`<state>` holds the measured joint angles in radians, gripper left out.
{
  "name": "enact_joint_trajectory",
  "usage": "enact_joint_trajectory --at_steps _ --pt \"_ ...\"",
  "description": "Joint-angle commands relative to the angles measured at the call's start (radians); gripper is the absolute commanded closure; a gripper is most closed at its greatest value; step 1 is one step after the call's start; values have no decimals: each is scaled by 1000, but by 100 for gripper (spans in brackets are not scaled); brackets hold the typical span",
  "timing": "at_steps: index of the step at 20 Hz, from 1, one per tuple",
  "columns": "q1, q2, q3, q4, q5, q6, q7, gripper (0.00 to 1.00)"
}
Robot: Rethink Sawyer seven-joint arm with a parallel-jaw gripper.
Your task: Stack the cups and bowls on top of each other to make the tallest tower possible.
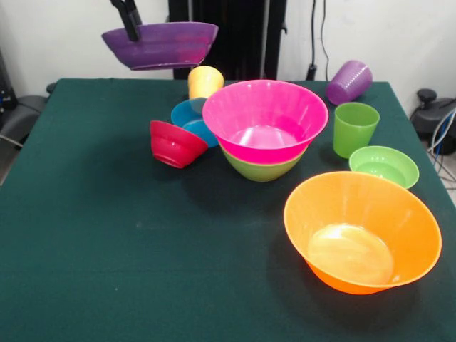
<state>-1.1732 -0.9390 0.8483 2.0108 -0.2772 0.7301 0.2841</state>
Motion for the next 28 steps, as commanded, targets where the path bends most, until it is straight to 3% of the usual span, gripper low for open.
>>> enact_joint_trajectory --at_steps 1,8,18,22,28 --pt "62 18 -7 19 57 -103 251 100" --pt "123 63 -61 69 31 -284 341 100" --pt "90 104 -18 156 98 -392 361 100" --pt "84 86 -5 184 149 -345 368 100" --pt "96 70 -22 191 163 -324 365 100"
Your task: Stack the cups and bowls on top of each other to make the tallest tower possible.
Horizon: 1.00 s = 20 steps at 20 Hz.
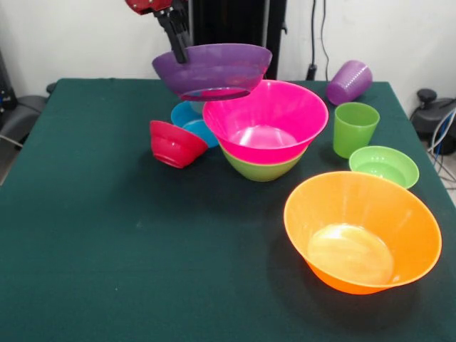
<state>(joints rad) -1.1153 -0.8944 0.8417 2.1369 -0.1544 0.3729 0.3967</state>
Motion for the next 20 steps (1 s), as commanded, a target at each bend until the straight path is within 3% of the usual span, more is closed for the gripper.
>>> enact_joint_trajectory --at_steps 1,6,10,16,20 --pt "47 21 -25 65 40 38 255 100" --pt "119 2 -112 41 13 81 267 100" --pt "164 52 -191 23 -54 2 255 100" --pt "164 97 -215 35 -43 -56 246 100" --pt "222 141 -311 -1 -59 -35 266 100"
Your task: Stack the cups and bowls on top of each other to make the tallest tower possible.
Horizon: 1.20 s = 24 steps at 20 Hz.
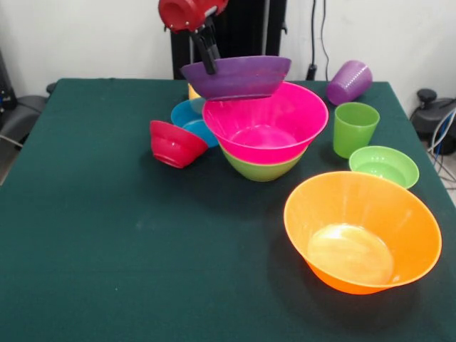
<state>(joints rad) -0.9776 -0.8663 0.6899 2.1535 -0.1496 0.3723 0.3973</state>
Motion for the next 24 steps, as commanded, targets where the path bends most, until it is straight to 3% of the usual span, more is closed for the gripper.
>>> enact_joint_trajectory --at_steps 1,7,15,24 --pt "94 126 -175 -24 -64 -35 267 100" --pt "135 149 -221 -39 -55 -43 256 100" --pt "89 166 -161 -3 -4 -91 253 100" --pt "72 163 -143 -2 -2 -117 250 100"
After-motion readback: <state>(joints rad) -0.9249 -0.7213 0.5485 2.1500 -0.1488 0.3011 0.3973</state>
